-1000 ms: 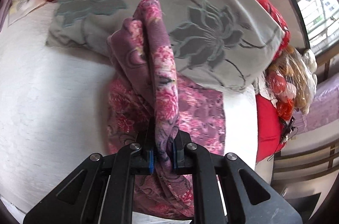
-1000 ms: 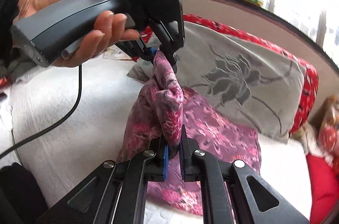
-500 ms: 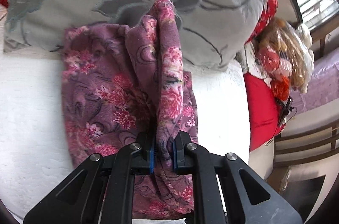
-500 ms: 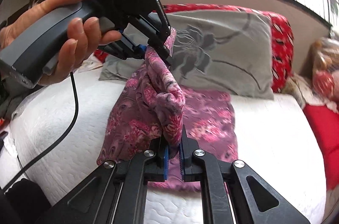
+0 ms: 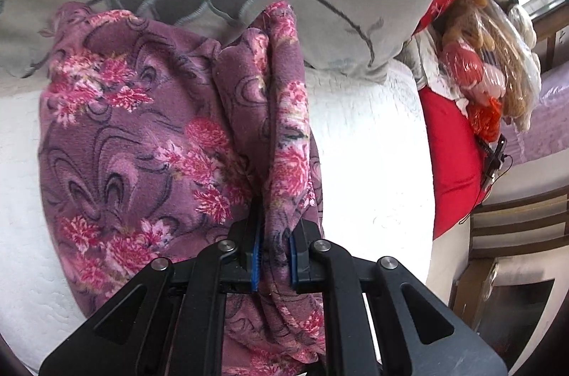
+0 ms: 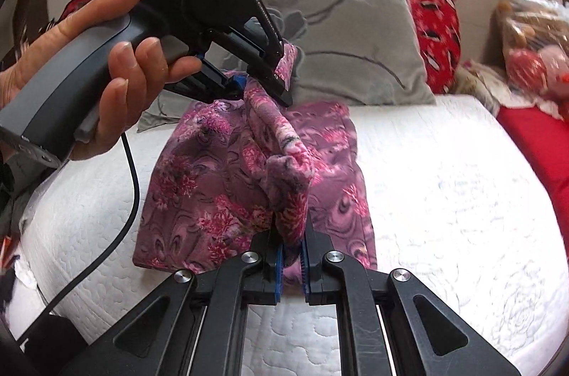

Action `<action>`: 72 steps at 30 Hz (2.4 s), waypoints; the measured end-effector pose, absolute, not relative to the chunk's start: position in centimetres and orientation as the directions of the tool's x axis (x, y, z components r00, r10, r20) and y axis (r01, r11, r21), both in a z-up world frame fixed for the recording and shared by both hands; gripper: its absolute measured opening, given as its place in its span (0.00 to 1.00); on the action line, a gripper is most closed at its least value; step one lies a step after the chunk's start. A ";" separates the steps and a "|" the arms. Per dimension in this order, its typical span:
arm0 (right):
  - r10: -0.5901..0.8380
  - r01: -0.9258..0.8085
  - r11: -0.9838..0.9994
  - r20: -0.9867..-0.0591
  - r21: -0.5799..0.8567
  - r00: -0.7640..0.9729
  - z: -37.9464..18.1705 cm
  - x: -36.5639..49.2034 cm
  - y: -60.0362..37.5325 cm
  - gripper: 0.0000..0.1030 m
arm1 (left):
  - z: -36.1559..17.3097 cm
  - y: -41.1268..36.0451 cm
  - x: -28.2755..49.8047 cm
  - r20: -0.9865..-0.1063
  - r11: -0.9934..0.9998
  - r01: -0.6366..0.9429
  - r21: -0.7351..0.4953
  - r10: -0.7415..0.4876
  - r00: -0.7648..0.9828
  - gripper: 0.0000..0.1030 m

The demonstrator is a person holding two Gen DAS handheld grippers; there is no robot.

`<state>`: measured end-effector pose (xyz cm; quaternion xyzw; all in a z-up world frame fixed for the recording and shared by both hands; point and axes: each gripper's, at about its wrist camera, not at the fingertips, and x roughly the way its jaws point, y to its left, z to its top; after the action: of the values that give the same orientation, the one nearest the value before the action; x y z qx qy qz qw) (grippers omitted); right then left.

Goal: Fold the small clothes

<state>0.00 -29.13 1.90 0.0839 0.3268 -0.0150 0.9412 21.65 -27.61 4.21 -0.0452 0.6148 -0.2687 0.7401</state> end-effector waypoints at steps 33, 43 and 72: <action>0.134 0.254 0.872 -0.702 0.419 0.700 -0.2 -0.4 -36.6 0.33 | 5.8 -22.1 22.1 -0.812 0.789 0.309 -0.531 -0.578 0.080 0.22; 0.191 0.214 0.829 -0.621 0.517 0.760 4.3 7.9 -41.6 0.50 | 3.3 -13.6 22.1 -0.774 0.787 0.163 -0.596 -0.616 0.144 0.31; 0.243 0.096 0.908 -0.701 0.407 0.670 1.0 16.2 -37.0 0.26 | -0.3 -14.5 18.5 -0.874 0.883 0.356 -0.305 -0.408 0.263 0.48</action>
<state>16.17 -37.03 0.99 0.2101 0.4041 0.0413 0.8893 18.46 -14.47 -0.28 -0.0234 0.5575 -0.2405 0.7942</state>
